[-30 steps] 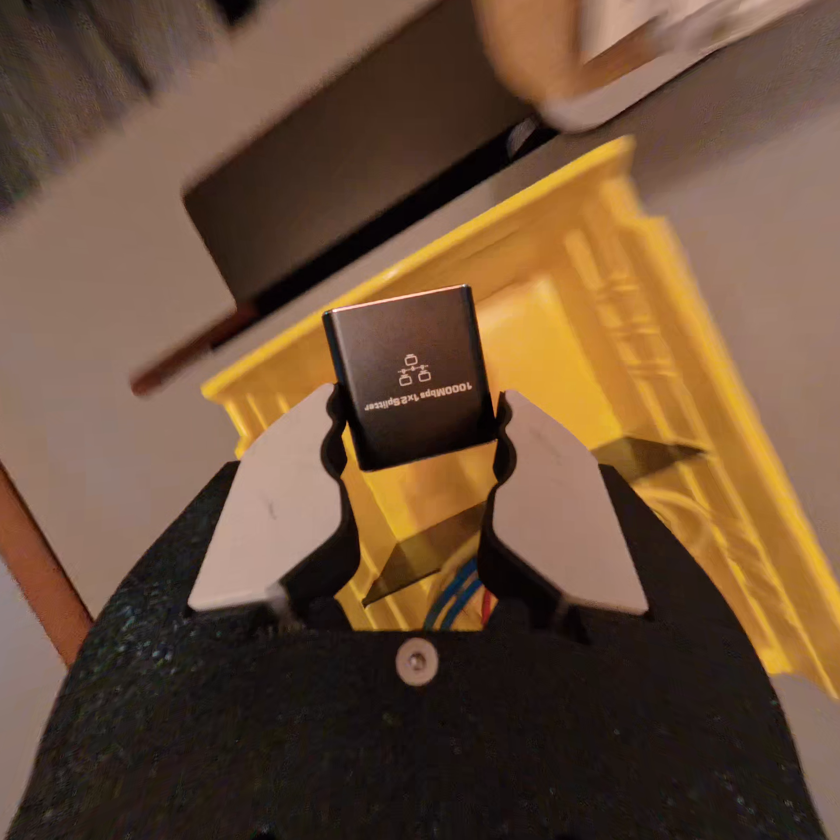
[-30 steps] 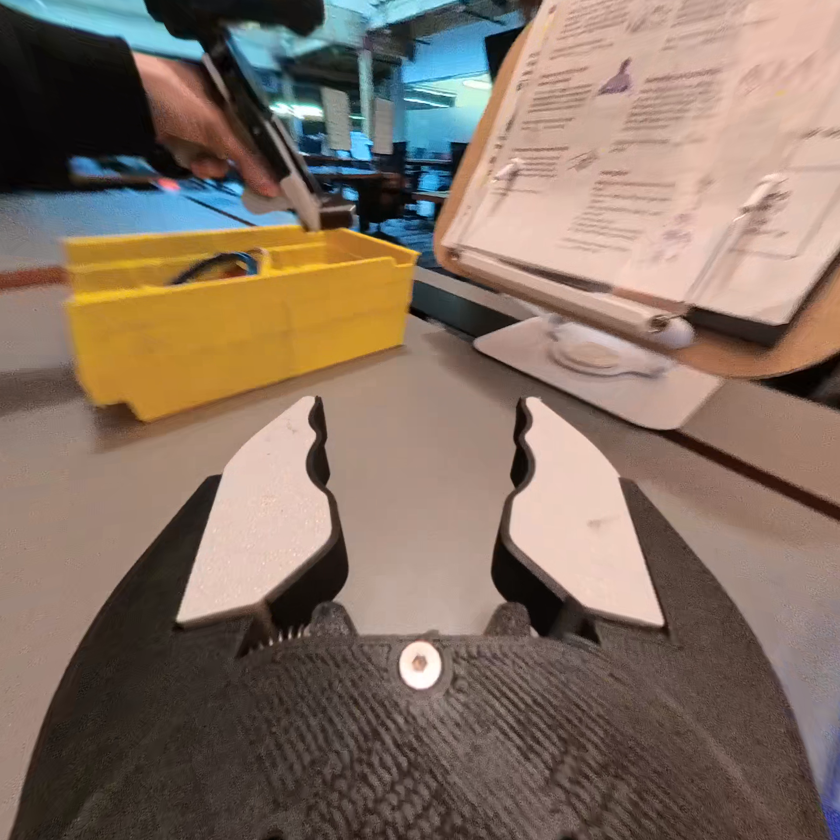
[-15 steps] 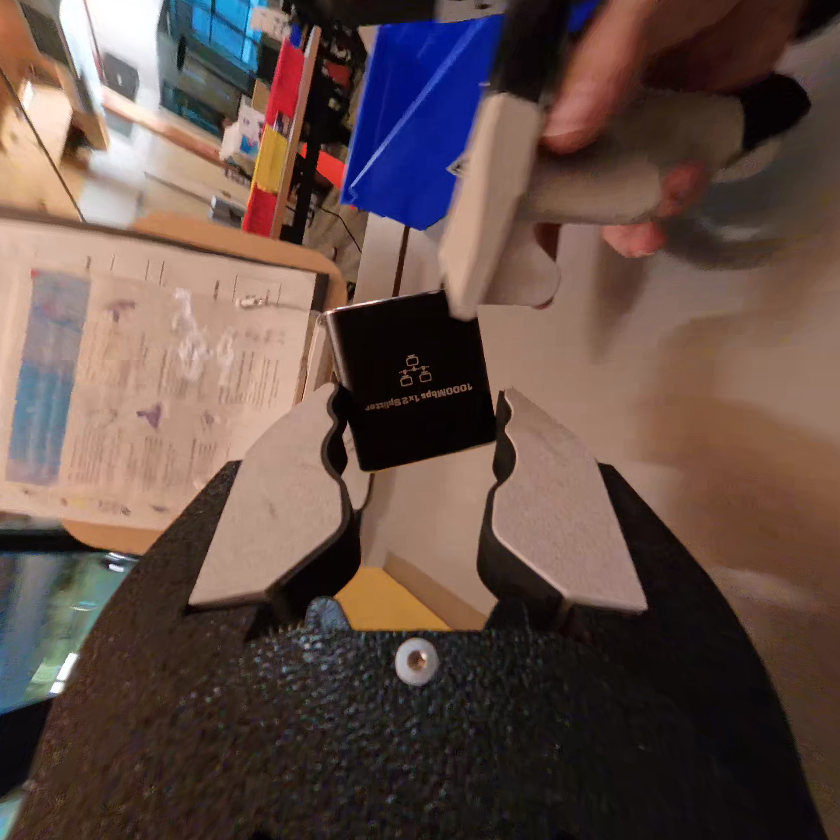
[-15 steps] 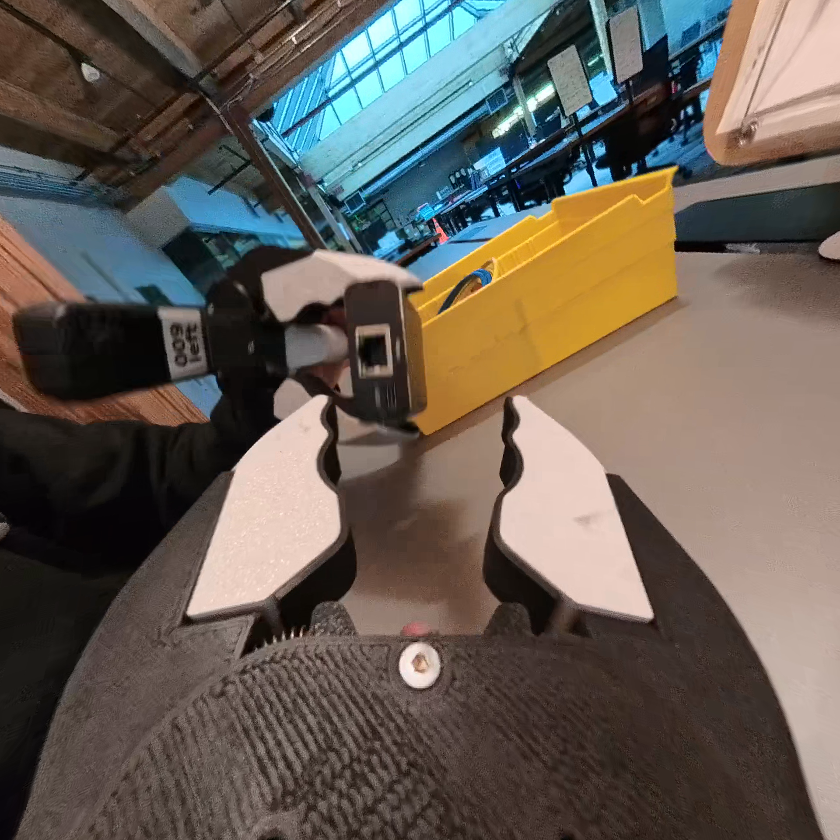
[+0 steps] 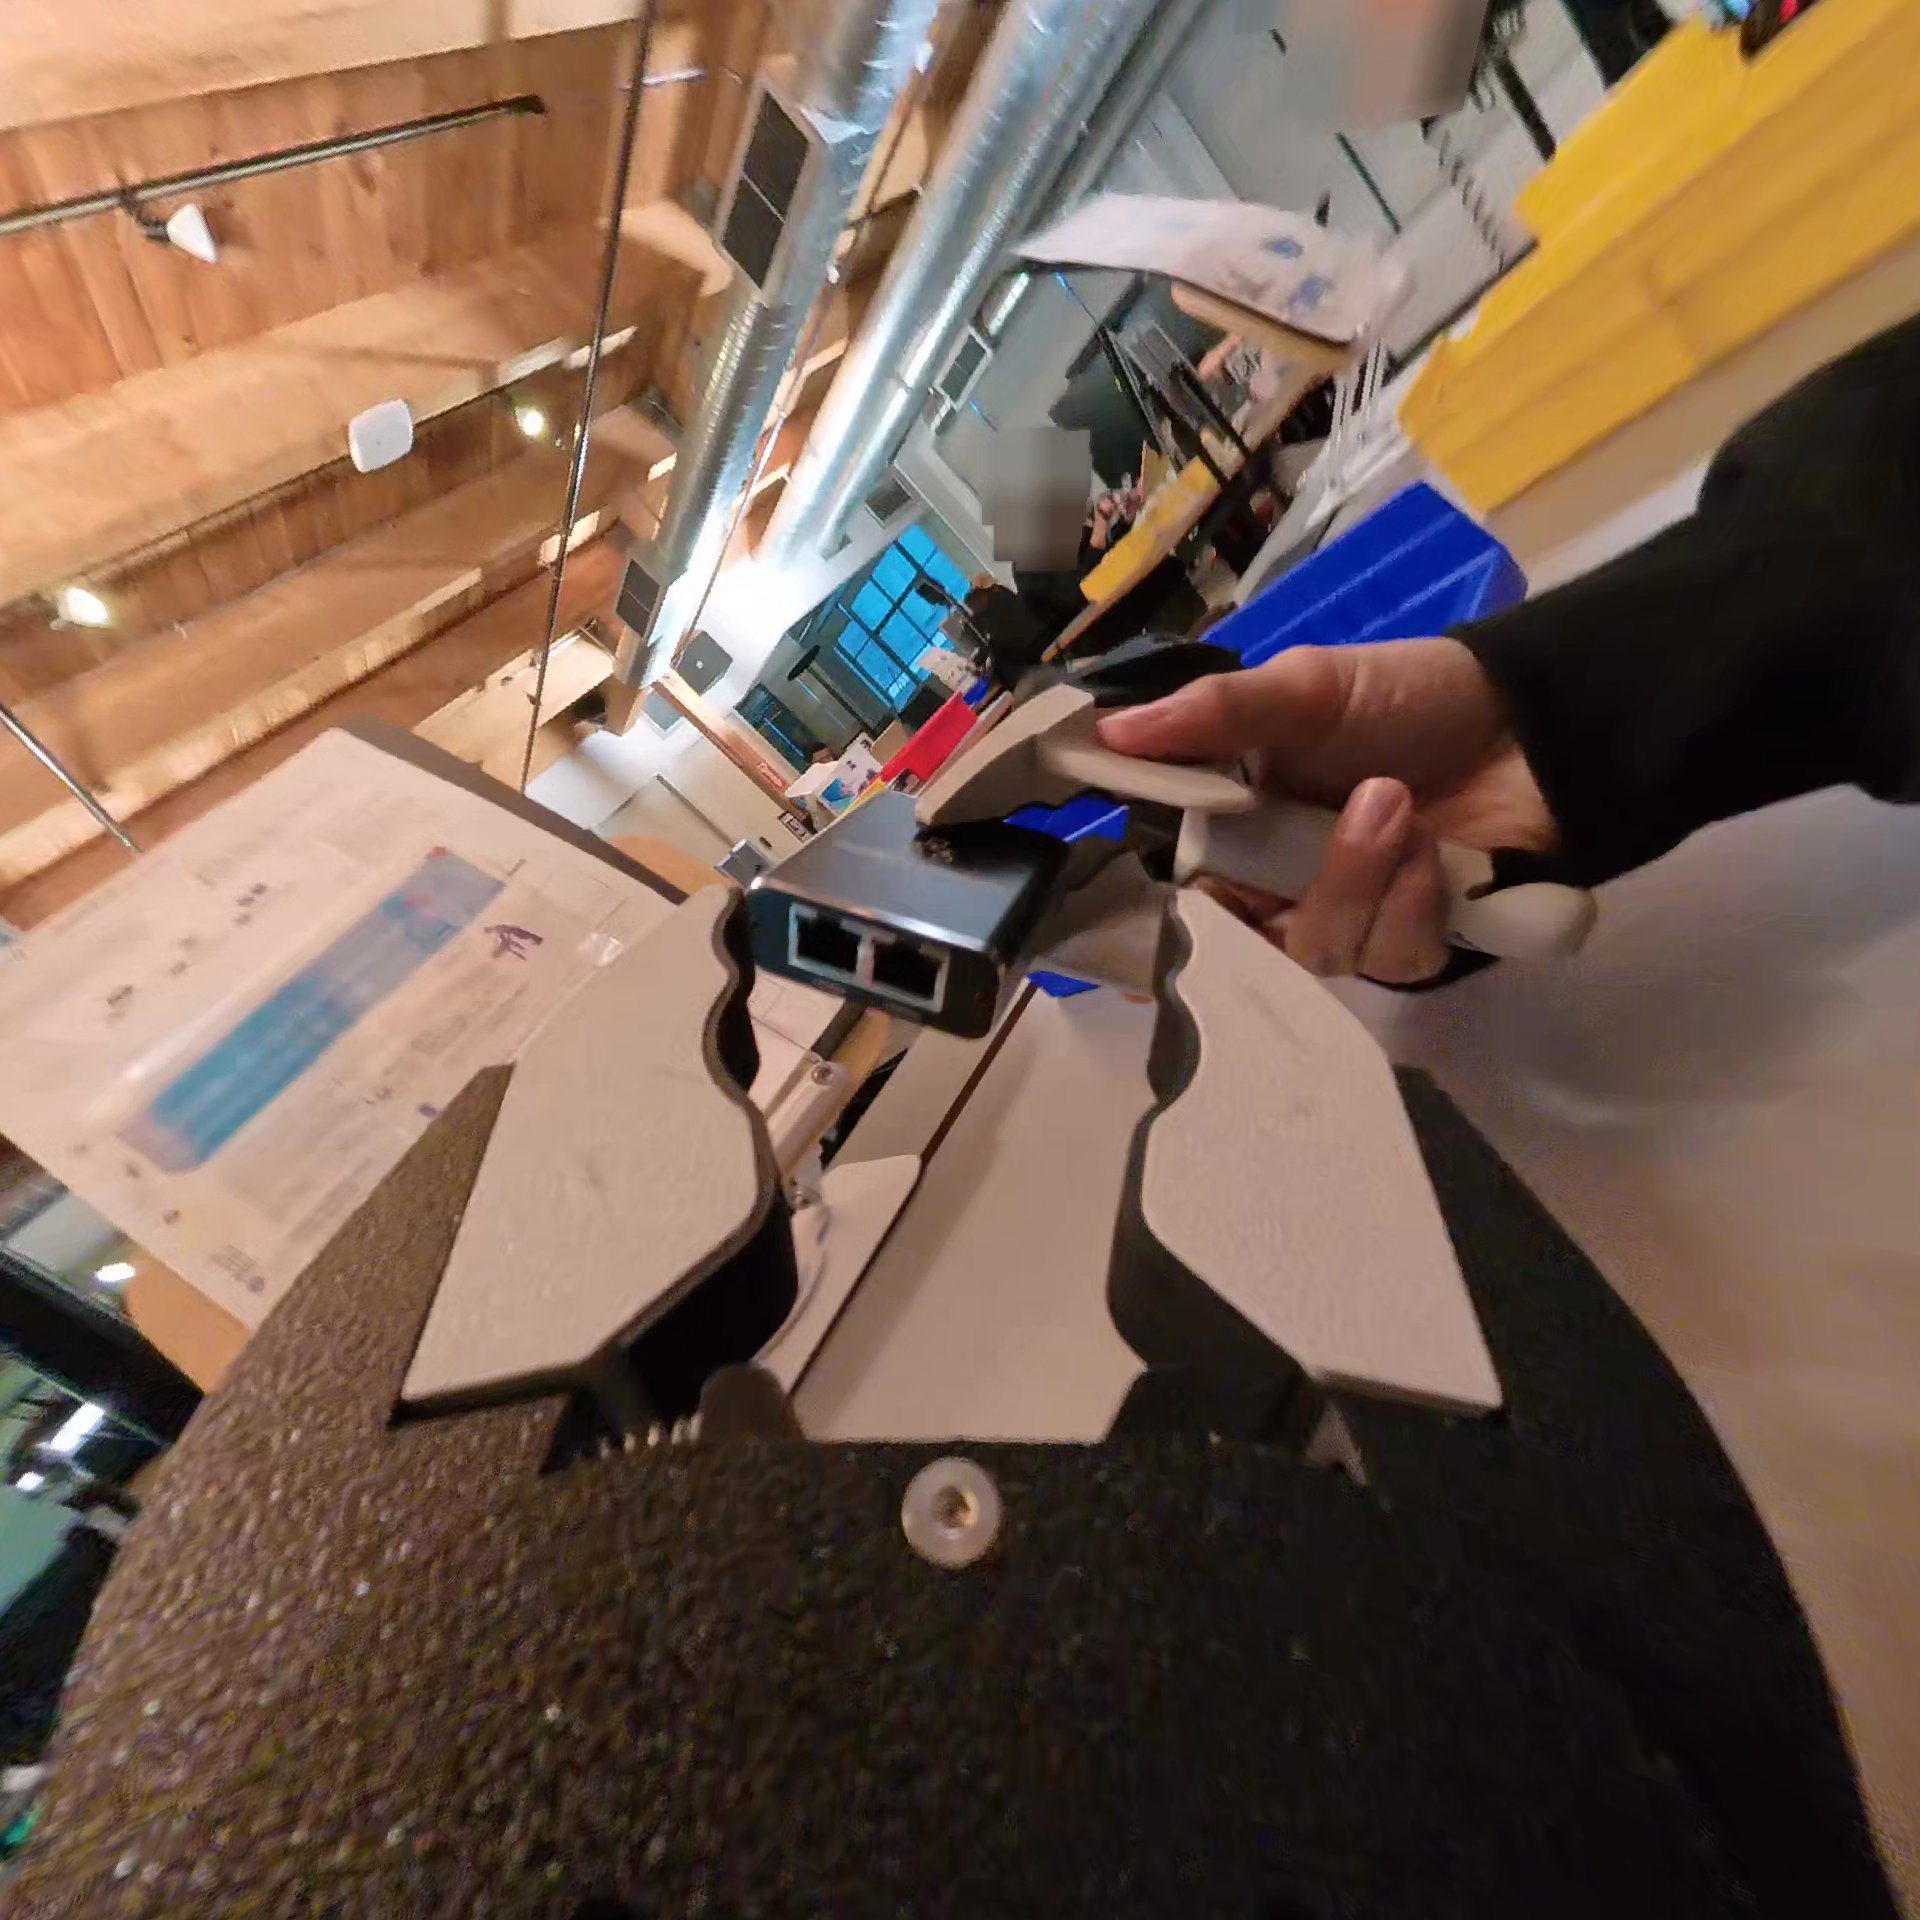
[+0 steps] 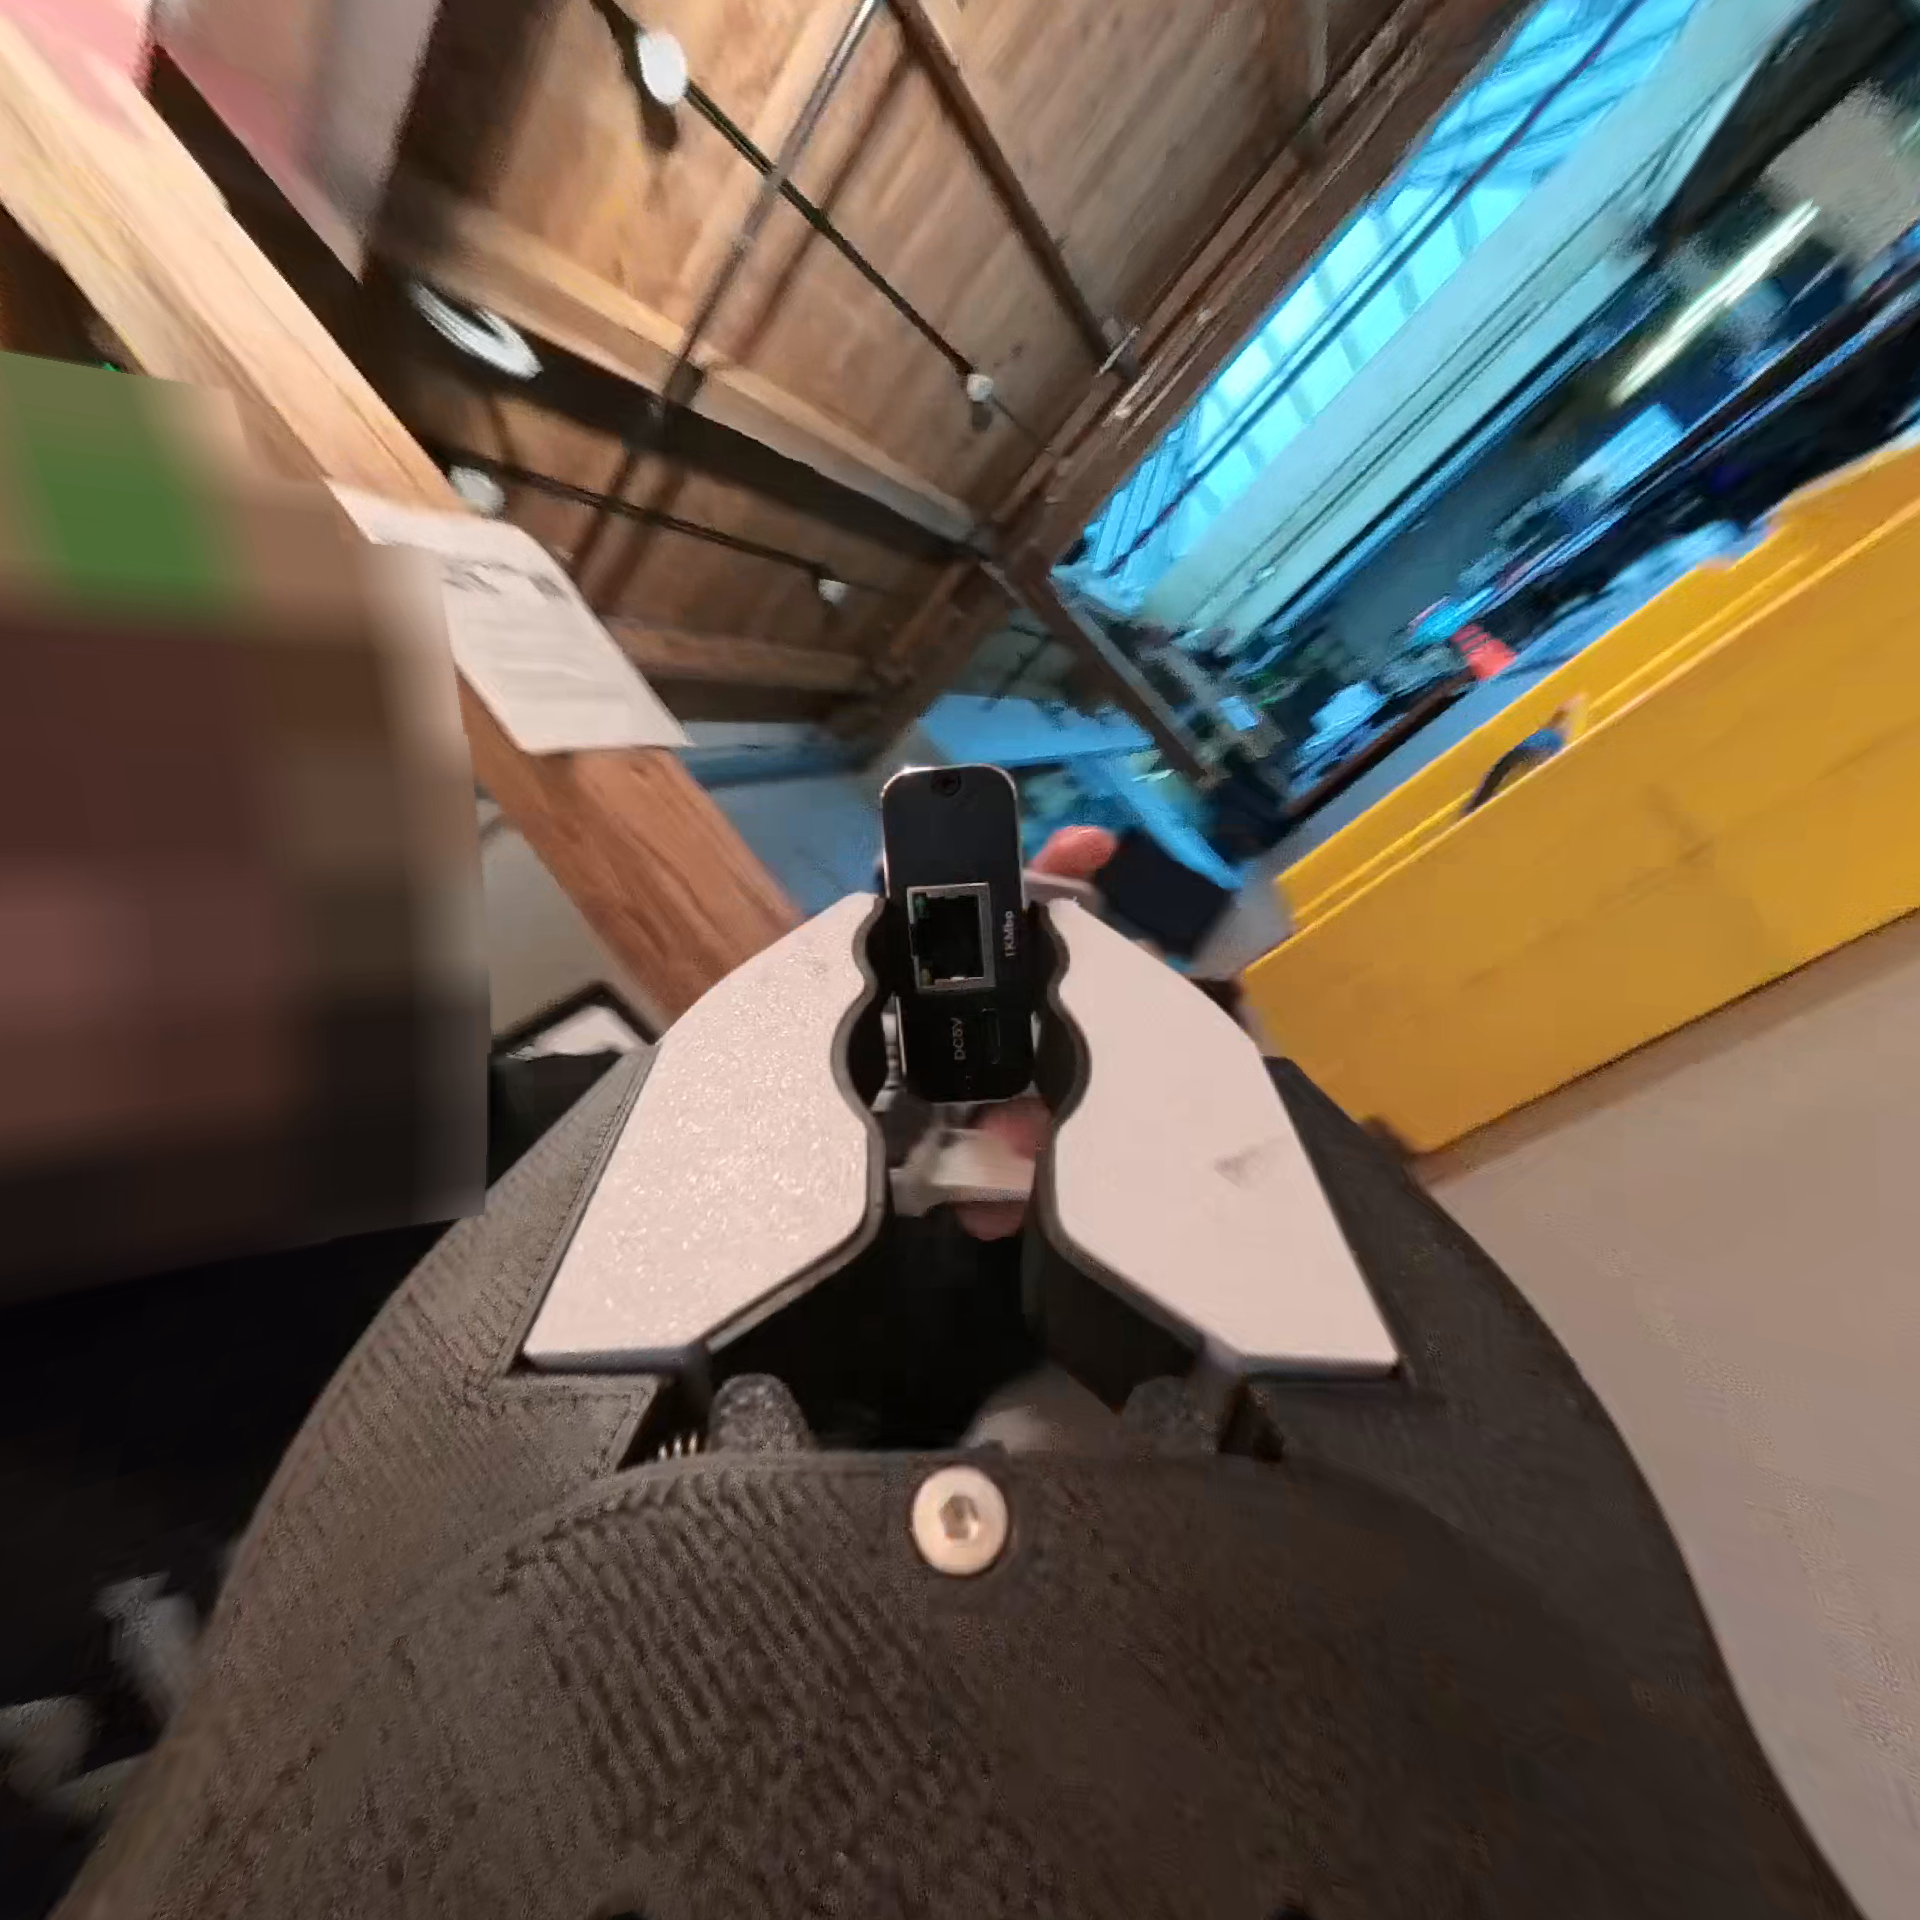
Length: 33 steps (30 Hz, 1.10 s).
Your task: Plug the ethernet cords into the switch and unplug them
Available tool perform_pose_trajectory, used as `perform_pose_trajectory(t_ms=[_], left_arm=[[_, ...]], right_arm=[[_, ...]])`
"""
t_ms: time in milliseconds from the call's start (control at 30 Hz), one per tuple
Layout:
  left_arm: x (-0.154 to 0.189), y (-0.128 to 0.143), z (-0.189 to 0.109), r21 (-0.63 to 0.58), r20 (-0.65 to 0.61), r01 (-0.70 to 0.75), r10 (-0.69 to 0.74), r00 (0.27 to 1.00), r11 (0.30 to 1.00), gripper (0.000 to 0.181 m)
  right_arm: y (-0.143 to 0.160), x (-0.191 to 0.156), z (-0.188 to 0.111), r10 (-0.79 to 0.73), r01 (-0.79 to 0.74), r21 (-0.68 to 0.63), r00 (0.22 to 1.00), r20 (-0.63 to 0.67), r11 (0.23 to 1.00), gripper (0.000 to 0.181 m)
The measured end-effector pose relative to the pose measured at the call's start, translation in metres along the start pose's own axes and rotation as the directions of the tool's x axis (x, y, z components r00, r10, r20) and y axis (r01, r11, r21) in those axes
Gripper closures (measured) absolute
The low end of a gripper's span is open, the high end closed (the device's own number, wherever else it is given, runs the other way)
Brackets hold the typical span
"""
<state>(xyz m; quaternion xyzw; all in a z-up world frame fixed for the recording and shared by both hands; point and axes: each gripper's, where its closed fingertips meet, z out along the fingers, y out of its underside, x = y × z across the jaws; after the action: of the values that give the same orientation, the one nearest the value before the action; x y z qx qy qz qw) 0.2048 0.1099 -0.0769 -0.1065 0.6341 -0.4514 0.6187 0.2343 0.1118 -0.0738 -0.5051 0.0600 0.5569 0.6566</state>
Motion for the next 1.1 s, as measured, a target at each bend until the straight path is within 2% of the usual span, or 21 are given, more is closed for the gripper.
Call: perform_pose_trajectory(t_ms=[67,133,300,367,433,500,567,600,667,700,733,800,867,933,1033,1100], left_arm=[[-0.007,0.005,-0.002,0.025,0.038,0.065,-0.066,0.997,0.998,0.105],[-0.007,0.007,-0.004,0.074,0.028,0.110,-0.113,0.993,0.991,0.106],[0.008,0.008,-0.007,0.083,-0.029,0.021,-0.019,0.999,0.996,0.123],[0.007,0.008,-0.006,0.057,-0.030,0.040,-0.039,0.999,0.998,0.123],[0.004,0.011,-0.005,0.026,-0.047,0.127,-0.126,0.991,0.992,0.123],[-0.002,0.011,-0.005,0.038,-0.070,0.319,-0.316,0.946,0.947,0.123],[-0.011,0.007,-0.007,0.064,-0.113,0.537,-0.528,0.842,0.841,0.123],[-0.016,0.006,-0.008,0.072,-0.138,0.613,-0.600,0.788,0.787,0.123],[-0.024,0.003,-0.012,0.098,-0.184,0.713,-0.691,0.699,0.695,0.122],[-0.026,0.001,-0.013,0.105,-0.211,0.750,-0.722,0.659,0.653,0.123],[-0.026,0.000,-0.014,0.102,-0.233,0.779,-0.747,0.623,0.618,0.123],[-0.024,-0.001,-0.013,0.103,-0.269,0.813,-0.771,0.577,0.573,0.123],[-0.019,-0.001,-0.012,0.099,-0.293,0.825,-0.776,0.559,0.557,0.123],[-0.012,0.000,-0.011,0.085,-0.319,0.821,-0.765,0.559,0.564,0.123],[-0.004,0.006,-0.009,0.064,-0.325,0.809,-0.754,0.571,0.585,0.123],[0.001,0.011,-0.007,0.044,-0.322,0.805,-0.755,0.572,0.591,0.123]], right_arm=[[0.005,-0.001,0.001,0.125,-0.125,-0.001,0.989,0.082,0.992,0.157],[0.015,0.006,0.001,0.200,-0.197,-0.049,0.977,0.071,0.979,0.156],[0.033,0.008,0.002,0.235,-0.223,-0.138,0.969,0.079,0.965,0.157],[0.031,0.006,0.002,0.229,-0.217,-0.127,0.969,0.089,0.968,0.157],[0.029,0.009,0.002,0.163,-0.155,-0.115,0.985,0.063,0.981,0.156],[0.027,0.012,0.003,0.036,-0.035,-0.105,0.999,0.014,0.994,0.151],[0.022,0.002,0.003,-0.182,0.182,-0.085,0.983,0.007,0.980,0.125],[0.022,0.002,0.003,-0.312,0.307,-0.103,0.949,-0.034,0.946,0.116],[0.015,0.008,0.001,-0.558,0.539,-0.146,0.813,-0.169,0.829,0.088],[0.013,0.007,0.001,-0.643,0.620,-0.171,0.741,-0.193,0.766,0.081],[0.015,0.004,0.002,-0.704,0.677,-0.195,0.687,-0.179,0.710,0.083],[0.022,0.006,0.007,-0.770,0.726,-0.257,0.616,-0.170,0.638,0.081],[0.033,0.013,0.012,-0.791,0.727,-0.321,0.592,-0.155,0.607,0.077],[0.042,0.016,0.018,-0.772,0.704,-0.340,0.622,-0.130,0.624,0.077],[0.051,0.014,0.021,-0.720,0.658,-0.345,0.688,-0.086,0.670,0.091],[0.052,0.013,0.022,-0.704,0.647,-0.329,0.705,-0.086,0.688,0.100]])
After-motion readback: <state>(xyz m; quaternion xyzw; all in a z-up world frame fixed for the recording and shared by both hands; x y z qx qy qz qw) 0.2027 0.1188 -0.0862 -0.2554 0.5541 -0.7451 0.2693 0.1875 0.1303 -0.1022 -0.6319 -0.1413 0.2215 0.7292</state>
